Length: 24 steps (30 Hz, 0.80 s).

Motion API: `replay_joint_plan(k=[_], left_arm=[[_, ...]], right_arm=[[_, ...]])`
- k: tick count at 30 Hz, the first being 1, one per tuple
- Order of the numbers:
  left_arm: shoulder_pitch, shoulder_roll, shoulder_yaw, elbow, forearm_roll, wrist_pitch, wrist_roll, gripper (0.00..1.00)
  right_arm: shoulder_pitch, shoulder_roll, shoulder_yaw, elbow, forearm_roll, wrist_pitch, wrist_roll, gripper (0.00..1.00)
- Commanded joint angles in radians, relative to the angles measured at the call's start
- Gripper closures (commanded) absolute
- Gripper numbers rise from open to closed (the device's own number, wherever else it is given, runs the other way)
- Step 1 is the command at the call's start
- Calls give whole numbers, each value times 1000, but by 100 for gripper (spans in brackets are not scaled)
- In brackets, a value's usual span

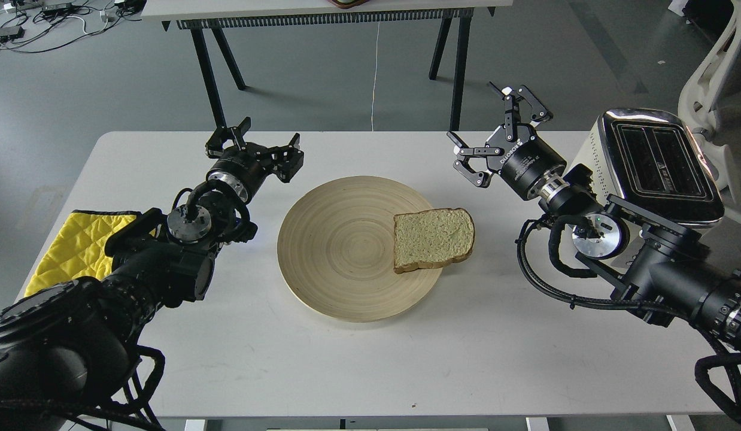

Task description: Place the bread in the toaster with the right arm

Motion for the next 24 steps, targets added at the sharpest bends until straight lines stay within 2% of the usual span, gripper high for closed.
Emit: replay_joint_plan(k=[1,13,19,24], left_arm=[[0,0,0,0,0,0,0,0],[0,0,0,0,-1,0,0,0],[0,0,0,0,0,0,0,0],[0,0,0,0,0,0,0,0]], right_arm=[[0,0,-1,1,-1,0,0,2],[45,-11,-6,5,-64,0,-5,2],[109,-12,-9,11,-231,-146,-5,2],[149,-53,-15,90,-391,-294,-9,2]])
